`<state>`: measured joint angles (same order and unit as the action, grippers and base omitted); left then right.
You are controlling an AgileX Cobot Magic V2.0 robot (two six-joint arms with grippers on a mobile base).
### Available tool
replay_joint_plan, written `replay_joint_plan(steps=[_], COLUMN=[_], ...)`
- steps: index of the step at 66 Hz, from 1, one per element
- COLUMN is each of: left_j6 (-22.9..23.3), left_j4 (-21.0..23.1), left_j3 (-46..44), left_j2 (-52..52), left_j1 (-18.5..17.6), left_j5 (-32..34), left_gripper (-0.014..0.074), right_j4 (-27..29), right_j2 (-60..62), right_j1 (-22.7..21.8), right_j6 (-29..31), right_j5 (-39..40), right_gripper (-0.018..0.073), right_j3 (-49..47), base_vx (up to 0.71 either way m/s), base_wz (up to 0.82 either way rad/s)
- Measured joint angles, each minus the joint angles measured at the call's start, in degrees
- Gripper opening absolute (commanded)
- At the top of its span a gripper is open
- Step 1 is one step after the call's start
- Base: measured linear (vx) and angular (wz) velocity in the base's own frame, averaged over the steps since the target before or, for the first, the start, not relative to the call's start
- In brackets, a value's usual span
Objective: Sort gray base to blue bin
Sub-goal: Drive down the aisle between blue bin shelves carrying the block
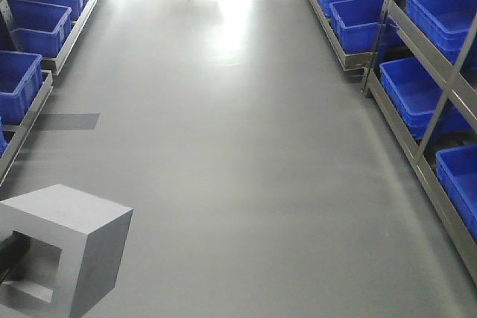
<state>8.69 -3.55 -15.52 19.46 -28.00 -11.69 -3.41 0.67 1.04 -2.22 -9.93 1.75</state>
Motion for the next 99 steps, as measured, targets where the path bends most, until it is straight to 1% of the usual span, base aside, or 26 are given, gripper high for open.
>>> replay_joint_plan(steps=[57, 99], left_j6=[0.00, 0.00], left_j4=[0.00, 0.00], left_j3=[0.00, 0.00], left_j2=[0.00, 0.00], left_j1=[0.00, 0.00], left_j5=[0.00, 0.00], left_gripper=[-0.0006, -0.0006], right_j4=[0.00, 0.00], right_j2=[0.00, 0.00], right_j1=[0.00, 0.00], right_j6=[0.00, 0.00], right_j5=[0.00, 0.00], right_gripper=[-0.0009, -0.0009], right_j3=[0.00, 0.00], base_vx=[0.43, 0.43], base_wz=[-0.03, 0.06])
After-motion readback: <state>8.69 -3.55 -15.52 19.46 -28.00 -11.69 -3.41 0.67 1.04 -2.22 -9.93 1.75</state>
